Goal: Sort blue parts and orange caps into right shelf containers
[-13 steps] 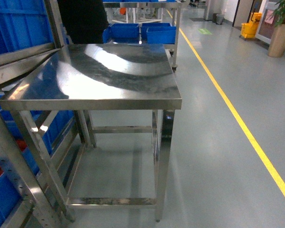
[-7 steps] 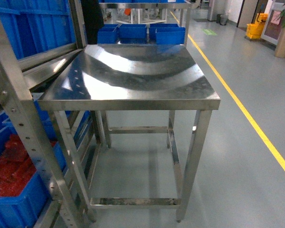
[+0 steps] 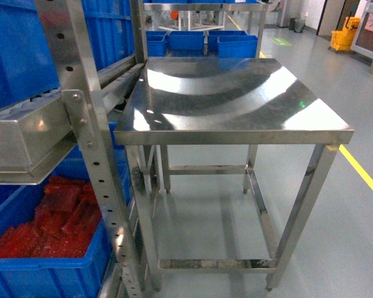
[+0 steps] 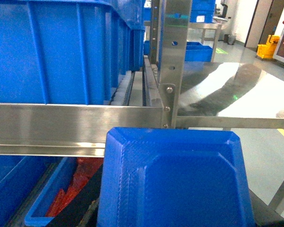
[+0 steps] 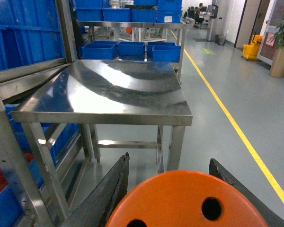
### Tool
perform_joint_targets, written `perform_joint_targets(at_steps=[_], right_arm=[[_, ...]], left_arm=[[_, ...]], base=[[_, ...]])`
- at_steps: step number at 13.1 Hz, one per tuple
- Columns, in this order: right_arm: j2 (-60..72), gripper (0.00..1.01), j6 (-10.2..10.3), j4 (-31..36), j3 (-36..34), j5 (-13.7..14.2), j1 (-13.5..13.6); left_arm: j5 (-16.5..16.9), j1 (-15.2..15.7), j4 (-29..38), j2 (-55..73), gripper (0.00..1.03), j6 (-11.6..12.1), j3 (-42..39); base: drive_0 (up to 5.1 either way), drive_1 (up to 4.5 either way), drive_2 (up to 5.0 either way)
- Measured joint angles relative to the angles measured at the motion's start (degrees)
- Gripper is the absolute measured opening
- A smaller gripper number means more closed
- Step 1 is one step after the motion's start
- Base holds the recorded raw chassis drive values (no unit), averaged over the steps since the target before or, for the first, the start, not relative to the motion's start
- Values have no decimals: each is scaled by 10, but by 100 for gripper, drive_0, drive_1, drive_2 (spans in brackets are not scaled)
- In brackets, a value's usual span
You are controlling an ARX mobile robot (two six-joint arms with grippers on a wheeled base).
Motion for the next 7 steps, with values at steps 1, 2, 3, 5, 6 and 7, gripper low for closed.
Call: perform_joint_targets(at_steps=[1,2,3,5,6,7], right_arm=[[0,44,0,0,0,0,0],[0,44,0,0,0,0,0],[0,44,0,1,0,0,0],[0,44,0,0,0,0,0],[0,44,0,0,0,0,0],[0,44,0,0,0,0,0]], left_arm=[[0,0,0,0,44,0,0],[0,0,0,0,44,0,0],[0,0,1,0,44,0,0],[-1,0,0,0,44,0,0],[0,0,0,0,44,0,0],[0,0,0,0,44,0,0]], base=[[-501,235,235],[-495,242,242],[-495,242,242],[-497,239,239],[-495,241,241],[-496,240,240]])
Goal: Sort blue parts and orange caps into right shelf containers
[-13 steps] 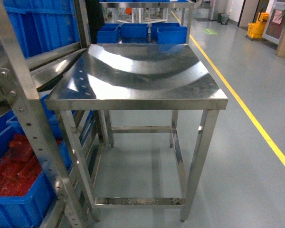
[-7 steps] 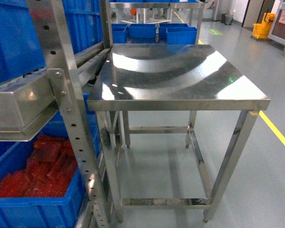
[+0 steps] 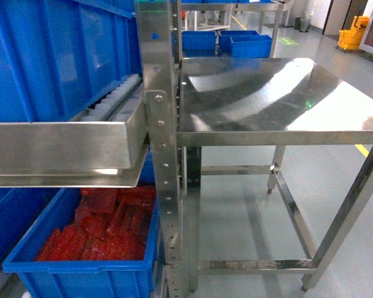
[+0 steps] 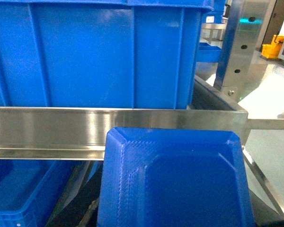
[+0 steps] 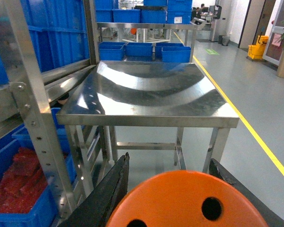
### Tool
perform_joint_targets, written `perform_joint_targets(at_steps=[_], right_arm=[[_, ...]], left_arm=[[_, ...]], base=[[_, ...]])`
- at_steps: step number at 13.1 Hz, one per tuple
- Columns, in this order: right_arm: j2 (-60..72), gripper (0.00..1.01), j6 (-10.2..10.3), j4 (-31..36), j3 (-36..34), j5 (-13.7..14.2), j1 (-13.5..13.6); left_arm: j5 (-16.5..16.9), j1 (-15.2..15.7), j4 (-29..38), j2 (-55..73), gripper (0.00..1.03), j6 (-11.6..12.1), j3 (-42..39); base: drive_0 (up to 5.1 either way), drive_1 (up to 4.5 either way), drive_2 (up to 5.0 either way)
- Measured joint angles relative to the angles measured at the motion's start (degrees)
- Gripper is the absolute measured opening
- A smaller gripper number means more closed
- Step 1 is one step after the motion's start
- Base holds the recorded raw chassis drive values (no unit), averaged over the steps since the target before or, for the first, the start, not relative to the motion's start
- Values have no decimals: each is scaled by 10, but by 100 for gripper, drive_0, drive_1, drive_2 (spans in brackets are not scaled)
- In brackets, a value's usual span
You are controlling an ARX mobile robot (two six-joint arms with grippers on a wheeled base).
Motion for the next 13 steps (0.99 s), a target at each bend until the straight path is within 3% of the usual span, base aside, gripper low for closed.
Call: perform_joint_targets(at_steps=[13], right_arm=[[0,44,0,0,0,0,0]], left_arm=[[1,0,0,0,44,0,0]], base=[[-505,231,231]])
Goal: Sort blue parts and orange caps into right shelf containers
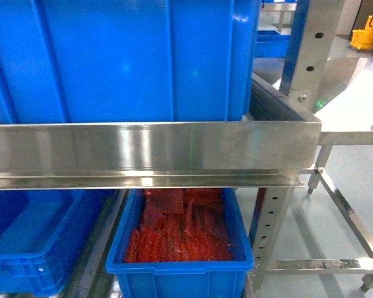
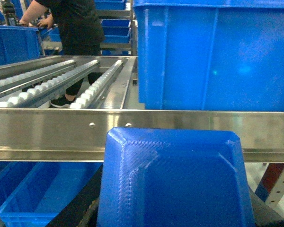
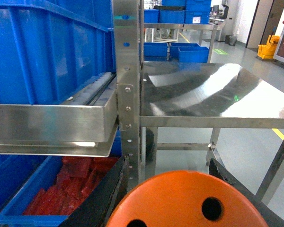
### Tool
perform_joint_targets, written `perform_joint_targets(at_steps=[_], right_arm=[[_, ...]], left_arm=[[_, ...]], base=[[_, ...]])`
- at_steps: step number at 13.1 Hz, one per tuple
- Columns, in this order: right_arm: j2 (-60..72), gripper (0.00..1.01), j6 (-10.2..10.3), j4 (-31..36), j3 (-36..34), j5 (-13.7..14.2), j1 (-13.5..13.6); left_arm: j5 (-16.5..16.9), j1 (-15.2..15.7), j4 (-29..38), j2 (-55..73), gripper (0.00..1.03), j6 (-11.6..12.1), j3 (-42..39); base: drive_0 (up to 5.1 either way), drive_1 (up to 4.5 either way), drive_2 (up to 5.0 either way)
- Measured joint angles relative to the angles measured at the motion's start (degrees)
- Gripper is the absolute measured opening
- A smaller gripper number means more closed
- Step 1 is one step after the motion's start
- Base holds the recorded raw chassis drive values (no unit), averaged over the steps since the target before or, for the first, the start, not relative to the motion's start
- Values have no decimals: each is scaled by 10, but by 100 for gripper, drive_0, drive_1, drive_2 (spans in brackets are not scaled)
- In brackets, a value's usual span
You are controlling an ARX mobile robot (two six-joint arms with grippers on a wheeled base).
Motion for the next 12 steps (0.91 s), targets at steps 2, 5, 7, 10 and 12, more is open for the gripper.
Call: perform_joint_targets(at_steps=[2,5,7,10,12], right_arm=[[0,44,0,-1,0,0,0],[0,44,0,0,0,0,0],[0,44,0,0,0,0,0],[0,44,0,-1,0,0,0],[0,44,0,0,0,0,0]], left_arm=[[0,0,0,0,44,0,0],[0,0,0,0,44,0,0],[0,0,0,0,44,0,0],[0,0,0,0,44,0,0],[0,0,0,0,44,0,0]], base=[[-481,136,348],[-466,150,362],[-481,128,355],[-480,130,355],[-490,134,340]])
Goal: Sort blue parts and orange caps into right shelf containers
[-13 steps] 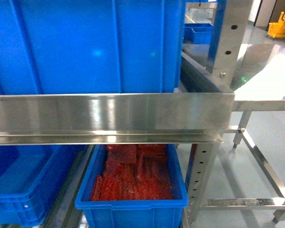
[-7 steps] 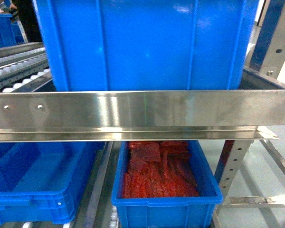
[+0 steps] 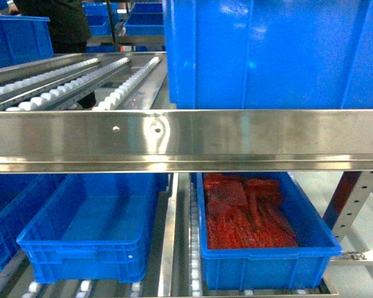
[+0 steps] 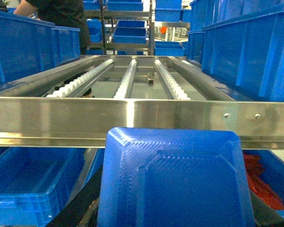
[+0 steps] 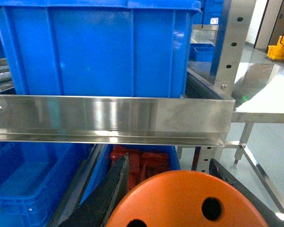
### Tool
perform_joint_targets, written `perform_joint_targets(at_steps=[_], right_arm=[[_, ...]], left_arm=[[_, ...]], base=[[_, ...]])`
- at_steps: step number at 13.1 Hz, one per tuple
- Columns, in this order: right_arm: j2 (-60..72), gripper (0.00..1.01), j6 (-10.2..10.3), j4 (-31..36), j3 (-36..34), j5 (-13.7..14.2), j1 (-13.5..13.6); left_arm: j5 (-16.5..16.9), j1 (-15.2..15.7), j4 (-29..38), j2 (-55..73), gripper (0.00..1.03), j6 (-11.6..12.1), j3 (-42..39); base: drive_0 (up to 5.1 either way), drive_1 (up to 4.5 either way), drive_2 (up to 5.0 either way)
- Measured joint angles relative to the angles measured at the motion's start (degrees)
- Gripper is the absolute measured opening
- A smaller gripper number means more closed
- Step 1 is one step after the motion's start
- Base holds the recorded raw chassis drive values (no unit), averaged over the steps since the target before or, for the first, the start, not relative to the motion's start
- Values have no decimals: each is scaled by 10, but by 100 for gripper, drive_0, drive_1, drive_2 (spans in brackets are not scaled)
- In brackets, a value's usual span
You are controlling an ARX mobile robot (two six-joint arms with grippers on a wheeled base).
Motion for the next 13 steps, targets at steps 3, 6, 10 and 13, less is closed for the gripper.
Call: perform_joint_targets(at_steps=[3,6,10,13], right_arm=[[0,44,0,1,0,0,0],[0,44,0,2,0,0,0],[0,44,0,2,0,0,0],[0,44,0,0,0,0,0]], left_arm=[[0,0,0,0,44,0,0],[0,0,0,0,44,0,0],[0,0,0,0,44,0,0],[0,0,0,0,44,0,0]], base=[[-507,125,316],[-485,251,251],[-485,251,251],[-485,260,260]])
